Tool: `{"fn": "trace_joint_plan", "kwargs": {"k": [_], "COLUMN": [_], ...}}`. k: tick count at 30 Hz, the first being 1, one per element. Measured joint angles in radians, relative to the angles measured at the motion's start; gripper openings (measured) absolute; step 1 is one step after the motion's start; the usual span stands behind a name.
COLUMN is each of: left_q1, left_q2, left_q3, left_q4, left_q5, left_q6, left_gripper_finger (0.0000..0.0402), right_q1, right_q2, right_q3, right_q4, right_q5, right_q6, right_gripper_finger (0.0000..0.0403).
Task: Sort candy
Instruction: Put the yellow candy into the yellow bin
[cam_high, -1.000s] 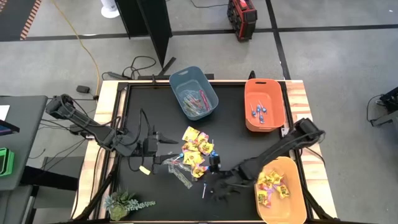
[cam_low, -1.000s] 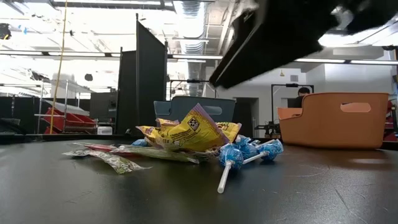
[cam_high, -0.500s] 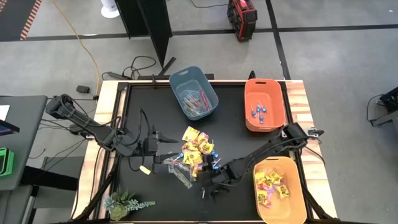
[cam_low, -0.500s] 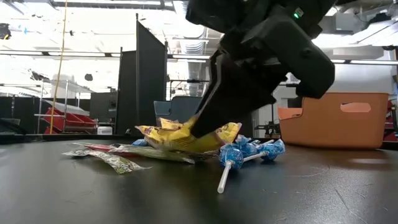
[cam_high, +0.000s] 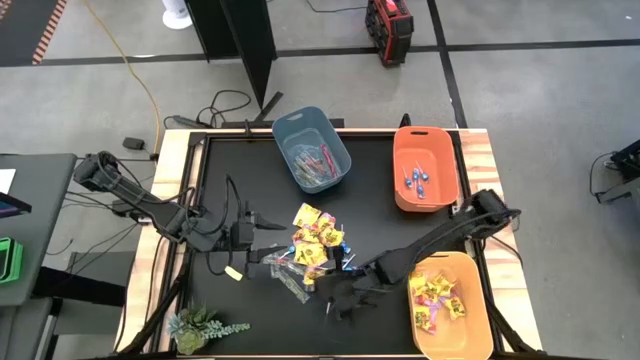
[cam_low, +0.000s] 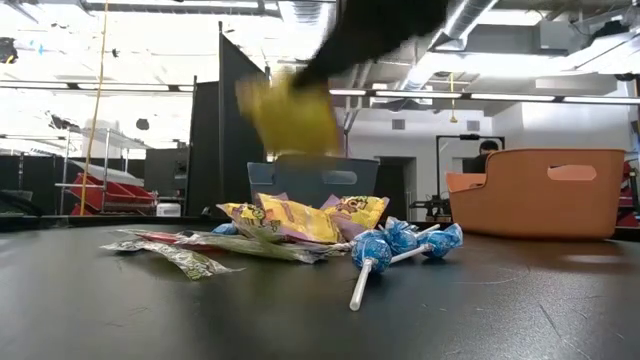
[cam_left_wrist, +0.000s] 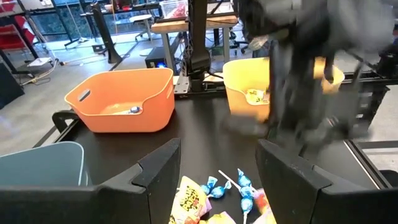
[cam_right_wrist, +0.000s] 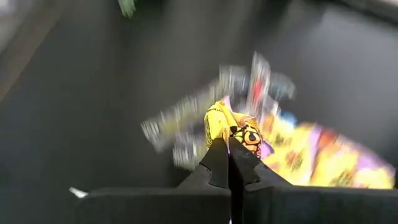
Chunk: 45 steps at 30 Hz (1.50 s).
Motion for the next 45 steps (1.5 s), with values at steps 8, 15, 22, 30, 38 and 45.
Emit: {"fn": "trace_joint_plan", "kwargs": {"k": [8,15,22,30,38,45], "left_q1": [0.0,0.0,0.0,0.0,0.0,0.0], "left_q2": [0.0,0.0,0.001,0.001,0.001,0.001], "left_q3": [0.0,0.0,0.0,0.0,0.0,0.0], "left_q4": [0.003,-0.001,-0.007,-0.007,-0.008,-0.009], "left_q5": [0.0,0.0,0.0,0.0,0.0,0.004], "left_q6": [-0.007,-0.025,-0.032,-0.031,-0.032,-0.04], "left_gripper_finger": [0.0201,0.0201,0.0201,0.0201,0.0201,0.0201], "right_q1": [0.074,0.164,0.219,0.223,0.193,0.22], "right_q2": [-0.212,-0.244,-0.174,-0.187,-0.305,-0.391], "right_q3": [0.002,0.002,0.0,0.0,0.001,0.001], "right_q4": [0.194,0.368,0.332,0.266,0.171,-0.239], "right_q5": [0.002,0.002,0.076,0.173,0.123,0.17], "right_q6": [-0.141,-0.368,-0.773,-0.742,-0.174,0.157], "right_gripper_finger": [0.0001,0.0,0.0,0.0,0.0,0.0]}}
